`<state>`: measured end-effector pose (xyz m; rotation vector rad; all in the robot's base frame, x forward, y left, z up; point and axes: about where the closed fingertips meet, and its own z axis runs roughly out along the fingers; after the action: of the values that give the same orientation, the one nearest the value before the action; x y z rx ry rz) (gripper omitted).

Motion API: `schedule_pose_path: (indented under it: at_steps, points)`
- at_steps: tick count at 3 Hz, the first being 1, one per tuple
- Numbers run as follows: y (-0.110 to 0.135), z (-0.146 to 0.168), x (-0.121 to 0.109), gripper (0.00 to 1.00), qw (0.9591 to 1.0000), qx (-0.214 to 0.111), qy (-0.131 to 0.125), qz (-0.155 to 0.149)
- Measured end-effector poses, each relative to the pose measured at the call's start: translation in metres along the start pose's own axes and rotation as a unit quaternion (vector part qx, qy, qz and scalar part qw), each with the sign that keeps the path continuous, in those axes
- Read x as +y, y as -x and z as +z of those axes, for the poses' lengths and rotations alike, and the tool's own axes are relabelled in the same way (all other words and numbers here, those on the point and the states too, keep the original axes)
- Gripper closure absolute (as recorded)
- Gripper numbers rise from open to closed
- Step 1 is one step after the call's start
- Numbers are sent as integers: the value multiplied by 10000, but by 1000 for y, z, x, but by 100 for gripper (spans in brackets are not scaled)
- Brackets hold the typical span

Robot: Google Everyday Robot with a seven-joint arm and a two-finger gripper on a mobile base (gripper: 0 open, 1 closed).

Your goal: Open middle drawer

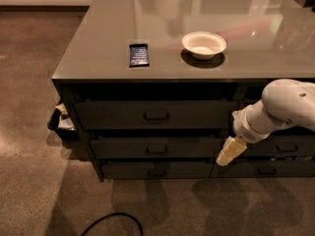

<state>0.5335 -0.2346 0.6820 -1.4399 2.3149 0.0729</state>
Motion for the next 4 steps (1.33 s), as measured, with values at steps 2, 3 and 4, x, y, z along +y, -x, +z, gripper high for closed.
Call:
schedule_pose_path:
  at_steps: [2, 3, 4]
  points:
    - [-6, 39, 5, 0, 9989, -11, 436, -152]
    - [-14, 84, 15, 0, 9958, -50, 888, -229]
    - [-14, 125, 27, 0, 9912, -184, 1265, -345]
